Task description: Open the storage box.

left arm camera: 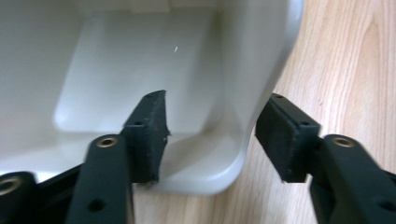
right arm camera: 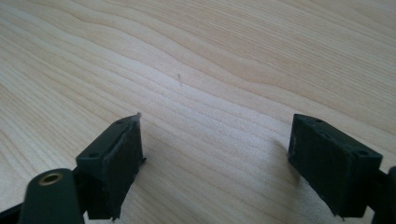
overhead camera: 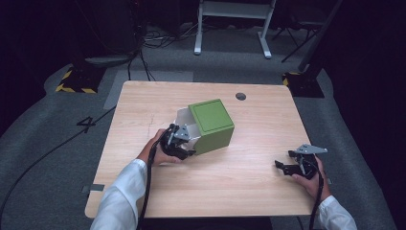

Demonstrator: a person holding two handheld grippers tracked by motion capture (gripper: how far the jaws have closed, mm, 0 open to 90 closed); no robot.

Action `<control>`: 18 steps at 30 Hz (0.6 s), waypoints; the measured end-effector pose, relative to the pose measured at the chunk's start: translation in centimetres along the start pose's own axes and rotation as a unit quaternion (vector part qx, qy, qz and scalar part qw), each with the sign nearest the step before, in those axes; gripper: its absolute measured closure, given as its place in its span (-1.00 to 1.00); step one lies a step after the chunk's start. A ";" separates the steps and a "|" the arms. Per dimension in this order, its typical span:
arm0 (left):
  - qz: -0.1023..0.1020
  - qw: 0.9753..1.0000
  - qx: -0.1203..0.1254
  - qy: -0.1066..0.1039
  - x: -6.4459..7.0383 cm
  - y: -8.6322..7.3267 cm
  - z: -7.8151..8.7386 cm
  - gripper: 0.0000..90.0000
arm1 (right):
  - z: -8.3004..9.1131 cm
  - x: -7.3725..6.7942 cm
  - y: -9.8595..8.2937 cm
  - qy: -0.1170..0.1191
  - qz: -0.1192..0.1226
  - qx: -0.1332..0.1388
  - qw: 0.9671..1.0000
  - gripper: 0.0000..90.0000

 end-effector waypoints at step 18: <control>-0.001 1.000 0.013 0.003 0.7 -1.9 2.1 0.56 | 0.0 0.0 0.0 0.000 0.001 0.000 1.000 -0.60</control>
Point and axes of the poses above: each handheld gripper's, and its own axes: z roughly backward along the jaws, y roughly out of its top, x roughly to its right, the point moved 5 cm from there along -z, roughly forward along the jaws, and after that the axes turned 15 degrees about -y, right-handed, at the moved point
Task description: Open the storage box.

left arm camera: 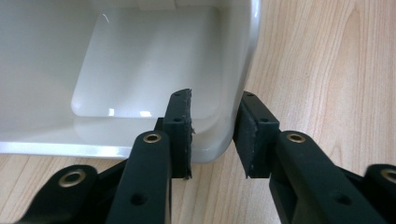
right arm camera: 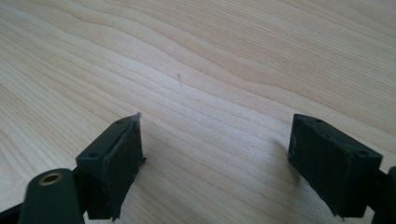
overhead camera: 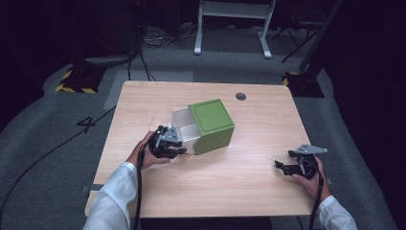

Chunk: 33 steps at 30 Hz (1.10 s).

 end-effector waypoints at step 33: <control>0.013 1.000 0.016 0.002 0.7 -2.8 2.3 0.75 | 0.0 0.0 0.0 0.000 0.000 0.000 1.000 -0.60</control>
Point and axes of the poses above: each handheld gripper's, and its own axes: z roughly backward along the jaws, y roughly out of its top, x roughly to its right, the point moved 5 cm from there along -z, roughly forward along the jaws, and after that the axes turned 15 degrees about -y, right-handed, at the moved point
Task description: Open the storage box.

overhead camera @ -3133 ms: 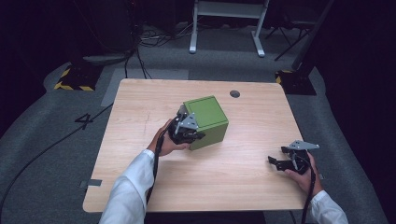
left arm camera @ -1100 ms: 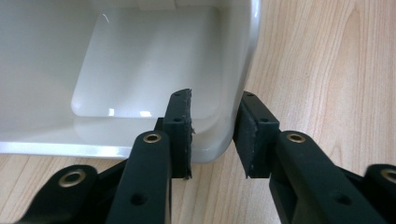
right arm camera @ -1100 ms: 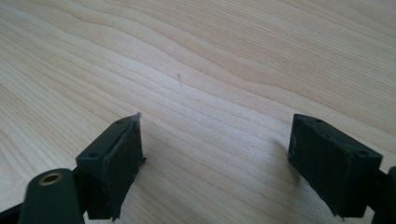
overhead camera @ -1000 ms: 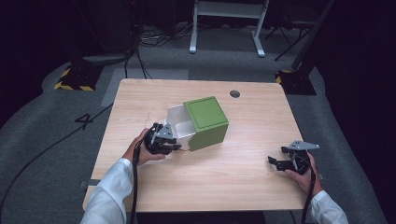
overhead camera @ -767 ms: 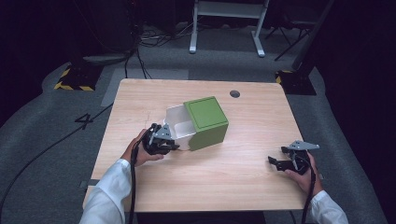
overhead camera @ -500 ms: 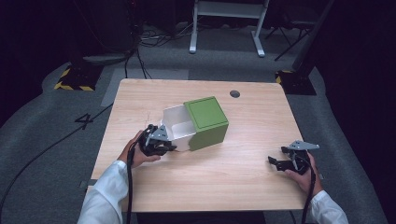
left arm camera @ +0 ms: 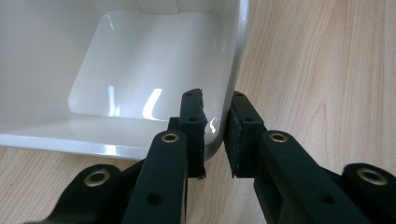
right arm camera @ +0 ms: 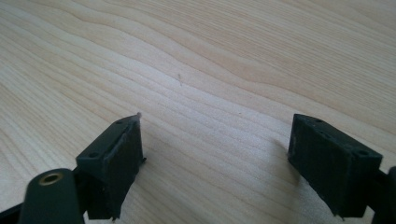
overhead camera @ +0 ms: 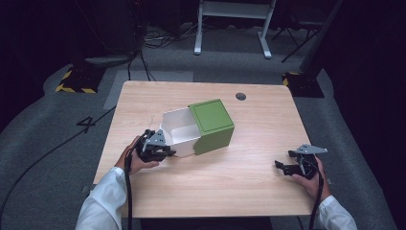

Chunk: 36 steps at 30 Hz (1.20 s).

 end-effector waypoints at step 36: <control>0.040 0.987 0.038 0.148 2.1 -0.5 7.2 -0.62 | 0.0 0.0 0.0 0.000 0.000 0.000 1.000 -0.60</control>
Point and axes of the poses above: each handheld gripper's, and its own axes: z roughly backward along the jaws, y roughly out of its top, x roughly to its right, the point moved 5 cm from there along -z, roughly forward along the jaws, and after that the axes turned 15 degrees about -y, right-handed, at the moved point
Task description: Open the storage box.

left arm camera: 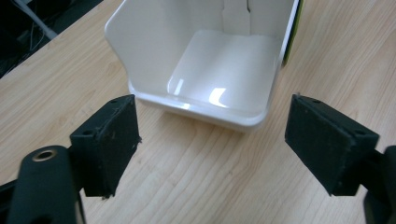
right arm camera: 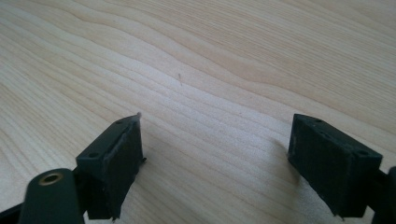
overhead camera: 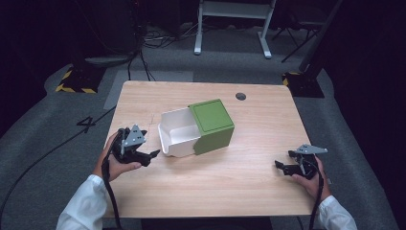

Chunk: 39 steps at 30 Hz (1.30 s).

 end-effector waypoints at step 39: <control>0.168 0.985 -0.019 0.026 0.9 -11.8 -1.5 -0.65 | 0.0 -0.1 0.0 0.005 0.004 0.001 1.000 -0.60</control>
Point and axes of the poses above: each handheld gripper's, and its own axes: z roughly backward along the jaws, y roughly out of its top, x roughly to its right, the point moved 5 cm from there along -z, roughly forward along the jaws, and after that the axes turned 15 degrees about -y, right-handed, at the moved point
